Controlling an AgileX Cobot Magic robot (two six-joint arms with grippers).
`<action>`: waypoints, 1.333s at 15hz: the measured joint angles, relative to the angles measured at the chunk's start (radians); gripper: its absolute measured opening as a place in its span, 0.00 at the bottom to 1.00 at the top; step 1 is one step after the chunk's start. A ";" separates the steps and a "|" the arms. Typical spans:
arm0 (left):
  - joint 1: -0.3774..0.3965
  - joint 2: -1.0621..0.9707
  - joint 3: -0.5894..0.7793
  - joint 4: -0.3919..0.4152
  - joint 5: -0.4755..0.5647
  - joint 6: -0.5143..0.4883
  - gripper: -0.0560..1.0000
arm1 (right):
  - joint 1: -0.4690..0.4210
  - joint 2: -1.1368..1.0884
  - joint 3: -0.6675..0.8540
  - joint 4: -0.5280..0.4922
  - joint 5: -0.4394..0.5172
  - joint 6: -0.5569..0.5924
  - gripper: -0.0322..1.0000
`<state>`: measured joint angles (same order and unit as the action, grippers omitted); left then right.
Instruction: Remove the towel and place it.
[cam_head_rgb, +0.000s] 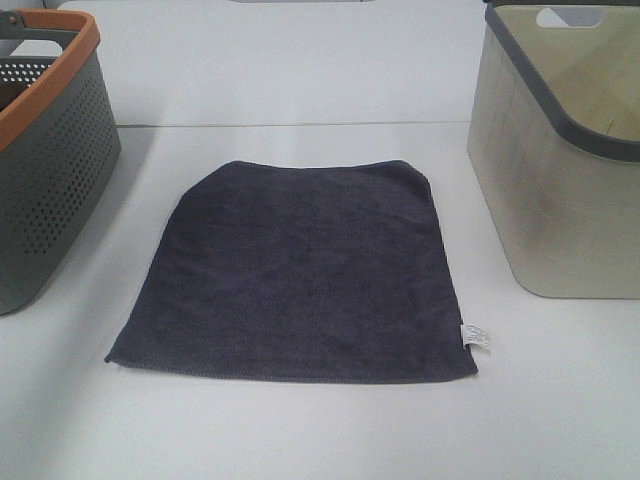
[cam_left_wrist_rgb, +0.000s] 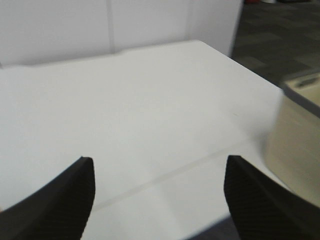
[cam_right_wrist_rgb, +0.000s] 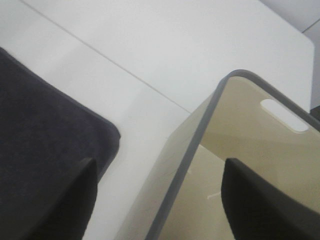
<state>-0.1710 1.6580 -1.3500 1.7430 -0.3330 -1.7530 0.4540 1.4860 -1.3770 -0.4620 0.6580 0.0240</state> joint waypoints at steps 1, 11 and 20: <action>0.000 0.000 -0.031 0.000 0.112 0.051 0.70 | 0.000 0.000 -0.005 -0.036 0.002 0.023 0.71; 0.080 -0.020 -0.103 -1.178 0.815 1.298 0.70 | -0.001 0.001 -0.021 -0.355 -0.002 0.479 0.69; 0.234 -0.027 -0.326 -1.898 1.227 1.908 0.76 | -0.295 0.004 -0.259 0.359 0.183 0.135 0.70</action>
<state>0.0630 1.6310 -1.6760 -0.1550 0.8940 0.1550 0.1590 1.4900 -1.6360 -0.1030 0.8410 0.1590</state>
